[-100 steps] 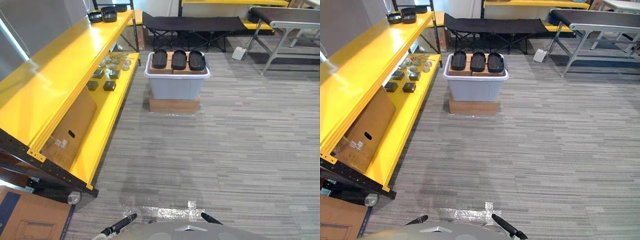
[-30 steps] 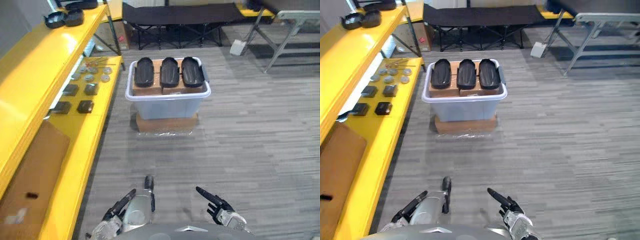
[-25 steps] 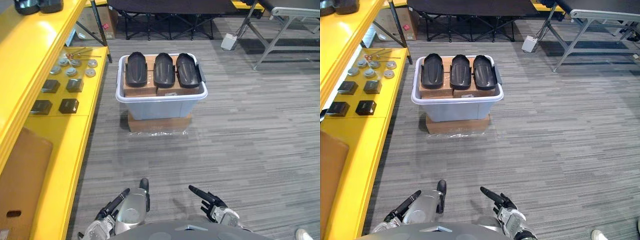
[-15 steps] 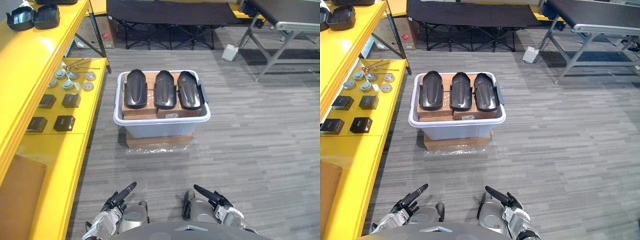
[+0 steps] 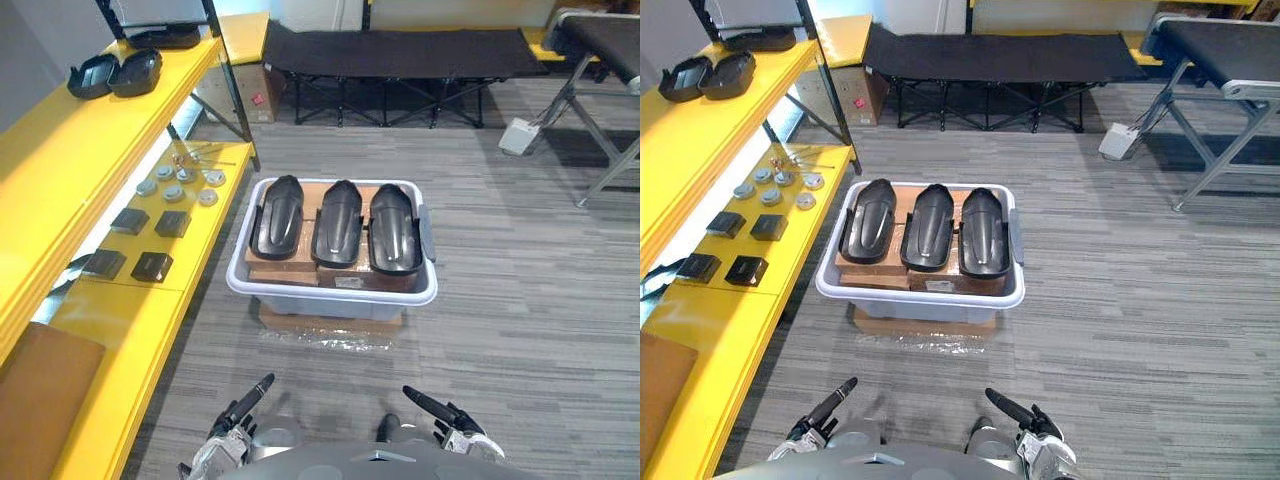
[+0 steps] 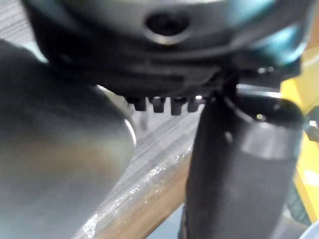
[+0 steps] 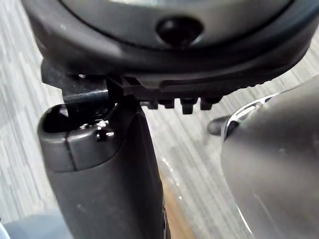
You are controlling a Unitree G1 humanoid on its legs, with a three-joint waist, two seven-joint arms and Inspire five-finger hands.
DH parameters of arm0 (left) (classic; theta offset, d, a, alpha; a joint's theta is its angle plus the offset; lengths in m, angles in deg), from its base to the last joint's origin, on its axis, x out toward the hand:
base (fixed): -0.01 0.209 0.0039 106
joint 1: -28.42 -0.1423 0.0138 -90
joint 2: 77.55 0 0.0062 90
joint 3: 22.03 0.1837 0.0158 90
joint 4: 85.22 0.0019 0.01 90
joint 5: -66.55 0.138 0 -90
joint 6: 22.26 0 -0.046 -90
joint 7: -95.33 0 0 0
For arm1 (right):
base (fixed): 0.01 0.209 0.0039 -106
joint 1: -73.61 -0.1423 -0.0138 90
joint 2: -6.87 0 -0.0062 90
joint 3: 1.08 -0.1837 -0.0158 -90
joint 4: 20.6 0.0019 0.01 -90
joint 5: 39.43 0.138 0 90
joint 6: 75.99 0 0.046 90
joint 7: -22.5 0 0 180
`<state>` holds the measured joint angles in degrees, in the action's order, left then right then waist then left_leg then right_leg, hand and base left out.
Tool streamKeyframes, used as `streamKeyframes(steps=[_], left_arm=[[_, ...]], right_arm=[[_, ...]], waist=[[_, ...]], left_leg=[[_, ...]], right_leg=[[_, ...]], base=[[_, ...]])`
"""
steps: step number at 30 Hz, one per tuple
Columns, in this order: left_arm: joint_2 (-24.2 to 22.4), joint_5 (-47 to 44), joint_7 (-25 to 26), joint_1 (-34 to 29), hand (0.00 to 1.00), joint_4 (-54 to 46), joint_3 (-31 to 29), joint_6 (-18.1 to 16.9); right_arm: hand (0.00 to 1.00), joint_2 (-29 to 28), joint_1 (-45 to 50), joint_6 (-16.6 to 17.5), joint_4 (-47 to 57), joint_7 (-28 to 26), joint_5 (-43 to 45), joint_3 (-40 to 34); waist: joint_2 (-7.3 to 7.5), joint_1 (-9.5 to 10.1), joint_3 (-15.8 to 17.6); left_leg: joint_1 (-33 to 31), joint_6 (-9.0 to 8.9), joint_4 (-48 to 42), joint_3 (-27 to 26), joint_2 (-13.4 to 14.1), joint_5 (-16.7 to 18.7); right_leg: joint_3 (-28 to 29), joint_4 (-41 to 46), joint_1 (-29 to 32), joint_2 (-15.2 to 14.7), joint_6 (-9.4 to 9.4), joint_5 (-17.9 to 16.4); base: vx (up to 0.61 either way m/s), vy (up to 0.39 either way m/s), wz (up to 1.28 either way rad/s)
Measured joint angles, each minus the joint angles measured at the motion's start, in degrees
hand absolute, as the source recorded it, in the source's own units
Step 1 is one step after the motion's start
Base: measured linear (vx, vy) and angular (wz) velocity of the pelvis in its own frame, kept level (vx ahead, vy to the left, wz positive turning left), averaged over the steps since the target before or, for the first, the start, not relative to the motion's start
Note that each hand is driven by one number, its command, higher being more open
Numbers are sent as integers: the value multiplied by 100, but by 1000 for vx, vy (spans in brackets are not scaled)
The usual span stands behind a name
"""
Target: Walk over and take three plastic housings, then place them on the shelf
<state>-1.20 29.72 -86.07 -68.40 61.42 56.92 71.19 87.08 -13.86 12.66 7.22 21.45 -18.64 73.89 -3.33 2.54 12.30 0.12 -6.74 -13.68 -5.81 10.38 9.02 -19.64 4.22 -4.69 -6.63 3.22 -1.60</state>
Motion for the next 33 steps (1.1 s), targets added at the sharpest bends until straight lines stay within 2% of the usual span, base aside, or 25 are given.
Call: streamKeyframes(steps=[3, 5, 8, 11, 15, 19, 22, 26, 30, 33], left_arm=[[194, 4, 82, 7, 100, -46, 127, 36], [214, 22, 112, 9, 100, -110, 196, 57], [194, 89, 289, -14, 100, -232, 225, 88], [207, 158, 393, -14, 100, -348, 222, 202], [271, 154, 532, -82, 100, -381, 196, 296], [351, 154, 591, -198, 100, -378, 165, 306], [414, 155, 574, -253, 100, -353, 96, 292], [480, 157, 460, -392, 100, -309, 53, 154], [560, 161, 415, -521, 100, -318, 64, 77], [673, 280, 342, -528, 100, -333, 105, 76]], right_arm=[[100, -262, 97, 88, 265, 129, -10, 185], [100, -288, 132, 95, 432, 145, -16, 227], [100, -307, 272, 107, 930, 176, -48, 399], [100, -447, 521, 17, 1838, 291, -207, 785], [100, -494, 1023, -380, 3140, 402, -118, 1134], [100, -482, 1524, -597, 3945, 409, -126, 1389], [100, -469, 1959, -770, 4948, 567, -89, 1588], [100, -297, 1994, -863, 6053, 869, 97, 1551], [100, 14, 1907, -871, 6320, 890, 80, 1307], [100, 226, 1557, -870, 6308, 1042, 75, 979]], waist=[[365, 40, -33], [405, 36, -36], [358, 14, -21], [429, -6, 2], [589, -121, -18], [725, -147, -90], [811, -166, -106], [889, -300, -175], [905, -295, -218], [988, -308, -179]], left_leg=[[144, 119, 373, -93, -408, -144], [166, 190, 414, -126, -568, -189], [343, 206, 537, -225, -697, -194], [423, 213, 637, -313, -689, -193], [446, 217, 692, -392, -655, -190], [454, 250, 695, -509, -612, -168], [524, 249, 705, -571, -535, -101], [527, 248, 706, -707, -490, -19], [485, 243, 702, -772, -475, -14], [11, 262, 306, -775, -408, 108]], right_leg=[[34, -341, -82, -296, 267, 180], [35, -352, -90, -423, 328, 216], [80, -364, -180, -551, 367, 240], [122, -364, -163, -543, 378, 247], [174, -364, -124, -505, 377, 247], [307, -342, -38, -463, 377, 248], [445, -334, -31, -387, 371, 246], [611, -304, 77, -330, 357, 240], [725, -266, 174, -312, 346, 232], [755, -202, 506, -296, 322, 285]], base=[[189, 156, 2], [118, 109, 0], [109, 113, -8], [57, 41, -12], [7, -1, -7], [-36, 1, -19], [-81, -17, -17], [-113, -11, -22], [-66, -5, -10], [-39, 0, -5]])
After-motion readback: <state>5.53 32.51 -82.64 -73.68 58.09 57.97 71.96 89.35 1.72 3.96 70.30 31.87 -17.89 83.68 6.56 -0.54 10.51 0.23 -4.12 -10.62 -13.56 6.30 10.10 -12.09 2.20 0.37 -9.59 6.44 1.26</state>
